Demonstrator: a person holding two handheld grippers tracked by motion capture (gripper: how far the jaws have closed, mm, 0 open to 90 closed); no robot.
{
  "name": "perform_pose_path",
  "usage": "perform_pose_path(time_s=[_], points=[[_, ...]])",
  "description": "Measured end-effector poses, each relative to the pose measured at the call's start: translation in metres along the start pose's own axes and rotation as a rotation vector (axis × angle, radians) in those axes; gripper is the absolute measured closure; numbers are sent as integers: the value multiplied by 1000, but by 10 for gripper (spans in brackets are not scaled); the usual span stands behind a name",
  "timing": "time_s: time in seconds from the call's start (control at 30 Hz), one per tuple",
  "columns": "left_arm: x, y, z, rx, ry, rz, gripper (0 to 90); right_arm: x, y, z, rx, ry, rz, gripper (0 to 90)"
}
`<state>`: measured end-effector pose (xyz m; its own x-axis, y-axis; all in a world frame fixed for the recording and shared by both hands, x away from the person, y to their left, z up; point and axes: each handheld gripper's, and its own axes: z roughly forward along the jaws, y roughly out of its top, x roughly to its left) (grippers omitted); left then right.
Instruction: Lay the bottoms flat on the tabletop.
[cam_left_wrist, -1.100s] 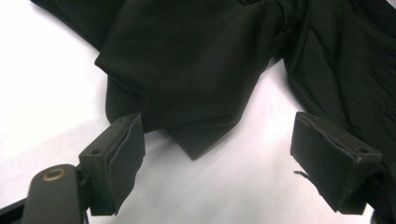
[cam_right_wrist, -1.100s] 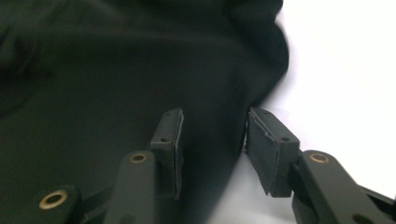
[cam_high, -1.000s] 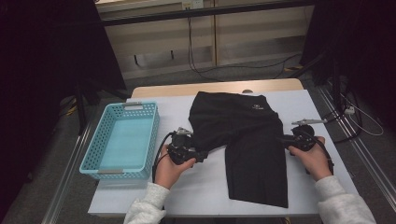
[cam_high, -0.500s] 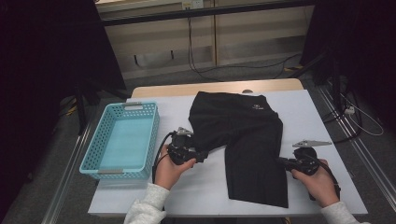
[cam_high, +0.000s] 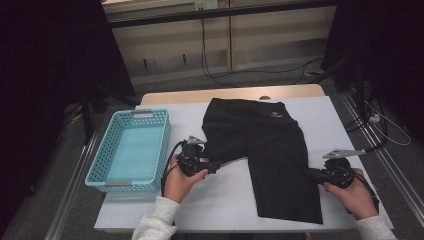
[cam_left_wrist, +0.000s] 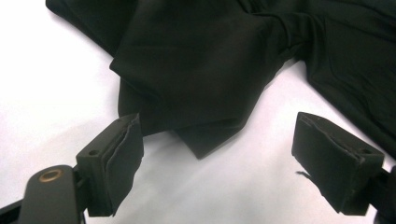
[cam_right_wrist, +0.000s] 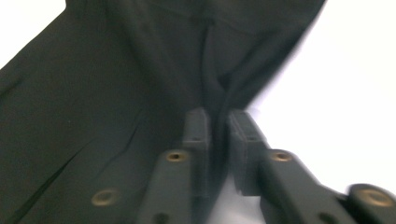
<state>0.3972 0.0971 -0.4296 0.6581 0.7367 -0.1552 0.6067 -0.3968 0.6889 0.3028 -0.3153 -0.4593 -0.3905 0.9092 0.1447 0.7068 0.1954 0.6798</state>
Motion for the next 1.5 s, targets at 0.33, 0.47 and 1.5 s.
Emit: perform_pose_path(time_s=[0.33, 0.47, 1.5], points=[[2, -1, -2, 3, -3, 1, 168, 14, 8, 8, -28, -57, -30, 584], [1, -1, -2, 4, -2, 1, 168, 8, 2, 5, -17, -55, -10, 694], [5, -4, 0, 3, 16, -5, 164, 65, 30, 28, -60, 27, -166, 495]])
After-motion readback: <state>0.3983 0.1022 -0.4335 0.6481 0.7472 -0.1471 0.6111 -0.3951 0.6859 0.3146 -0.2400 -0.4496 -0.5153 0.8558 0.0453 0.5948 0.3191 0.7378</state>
